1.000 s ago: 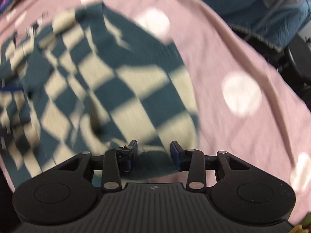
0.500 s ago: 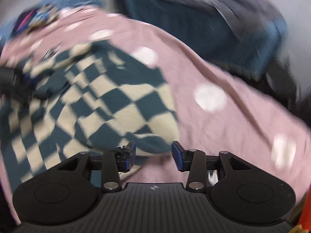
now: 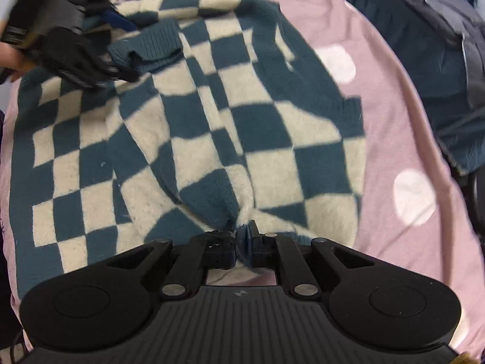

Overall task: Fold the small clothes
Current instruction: 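Move the left gripper to the cuff of the other sleeve, then grasp the ribbed sleeve cuff with the left gripper and lift it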

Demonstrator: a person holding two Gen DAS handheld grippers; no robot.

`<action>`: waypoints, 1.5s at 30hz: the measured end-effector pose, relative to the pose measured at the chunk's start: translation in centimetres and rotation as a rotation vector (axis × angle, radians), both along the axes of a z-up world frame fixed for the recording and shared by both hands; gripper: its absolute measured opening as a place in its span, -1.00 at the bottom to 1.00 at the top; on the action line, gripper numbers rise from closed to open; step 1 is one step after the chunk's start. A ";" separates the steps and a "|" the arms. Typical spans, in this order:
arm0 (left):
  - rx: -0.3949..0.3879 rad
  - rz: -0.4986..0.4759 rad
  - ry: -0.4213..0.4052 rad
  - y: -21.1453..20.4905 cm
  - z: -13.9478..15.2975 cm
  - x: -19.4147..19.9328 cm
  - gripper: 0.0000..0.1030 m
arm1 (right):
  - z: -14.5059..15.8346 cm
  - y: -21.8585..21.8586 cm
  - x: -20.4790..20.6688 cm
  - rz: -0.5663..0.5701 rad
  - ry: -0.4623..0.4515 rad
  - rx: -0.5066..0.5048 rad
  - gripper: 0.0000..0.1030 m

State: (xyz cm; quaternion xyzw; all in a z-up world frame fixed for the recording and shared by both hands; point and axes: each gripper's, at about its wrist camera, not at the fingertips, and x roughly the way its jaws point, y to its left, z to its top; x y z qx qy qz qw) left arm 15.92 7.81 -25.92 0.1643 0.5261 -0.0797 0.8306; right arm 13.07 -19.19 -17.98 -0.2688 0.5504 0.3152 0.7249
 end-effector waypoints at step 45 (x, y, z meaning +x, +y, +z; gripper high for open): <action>-0.144 0.109 0.013 7.4 1.6 -0.7 -0.08 | -0.5 -0.6 -7.1 -0.516 -0.279 0.239 0.62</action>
